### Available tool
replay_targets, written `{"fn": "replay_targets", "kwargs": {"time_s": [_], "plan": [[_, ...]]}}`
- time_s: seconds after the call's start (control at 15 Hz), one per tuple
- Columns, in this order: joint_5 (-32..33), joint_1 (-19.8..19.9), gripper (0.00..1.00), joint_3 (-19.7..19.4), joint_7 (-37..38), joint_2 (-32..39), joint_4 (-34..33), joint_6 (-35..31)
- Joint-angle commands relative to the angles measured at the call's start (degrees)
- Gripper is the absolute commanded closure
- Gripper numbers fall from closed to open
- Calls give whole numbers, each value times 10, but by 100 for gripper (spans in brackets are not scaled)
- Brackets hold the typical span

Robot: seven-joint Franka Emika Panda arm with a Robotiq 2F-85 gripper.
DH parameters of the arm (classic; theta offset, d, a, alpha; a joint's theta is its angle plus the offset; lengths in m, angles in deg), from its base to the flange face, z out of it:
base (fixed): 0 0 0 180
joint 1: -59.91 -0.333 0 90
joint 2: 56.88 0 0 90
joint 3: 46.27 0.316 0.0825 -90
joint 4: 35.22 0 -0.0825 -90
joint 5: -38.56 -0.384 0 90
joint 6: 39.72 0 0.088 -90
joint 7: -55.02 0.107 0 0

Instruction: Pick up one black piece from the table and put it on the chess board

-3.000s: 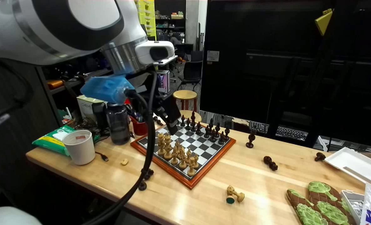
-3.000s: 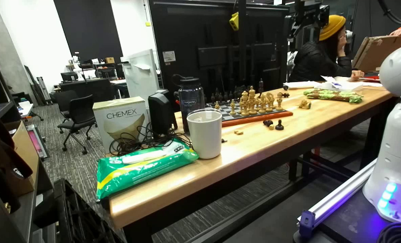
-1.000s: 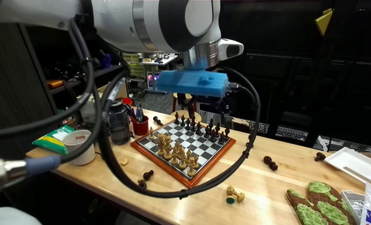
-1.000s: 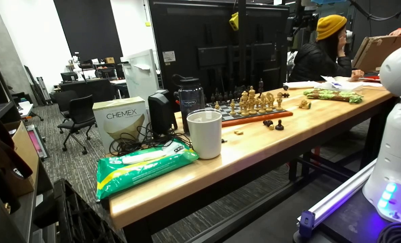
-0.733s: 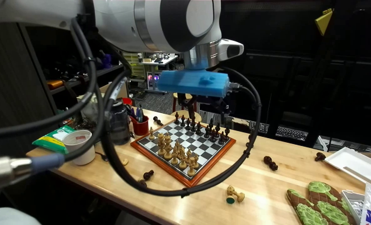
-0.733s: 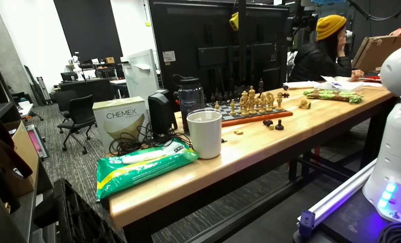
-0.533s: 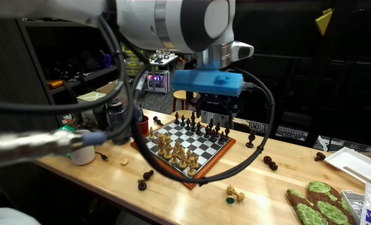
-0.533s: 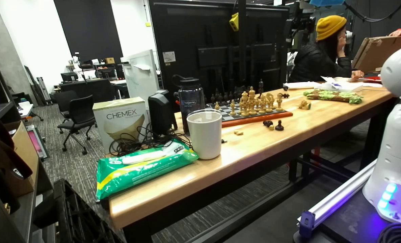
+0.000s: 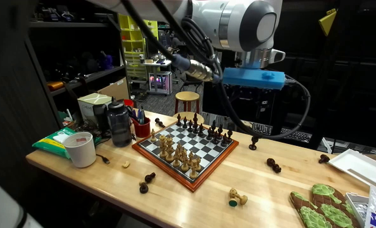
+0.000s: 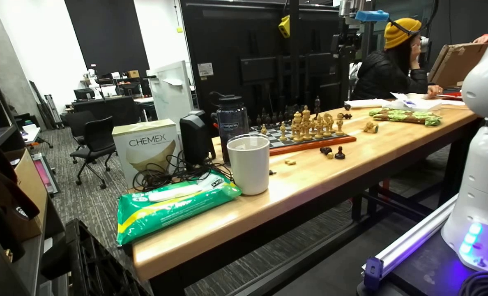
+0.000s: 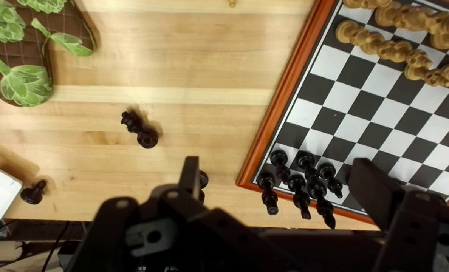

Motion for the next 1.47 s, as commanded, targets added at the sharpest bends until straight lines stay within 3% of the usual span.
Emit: {"fn": "replay_targets", "kwargs": {"time_s": [0.0, 0.6, 1.07, 1.4], "plan": [[-4, 17, 0, 16, -4, 19, -20, 6], [-18, 25, 0, 15, -20, 58, -62, 25], [-104, 70, 0, 34, -115, 218, -185, 36], [-88, 107, 0, 63, -86, 317, -303, 56]]}}
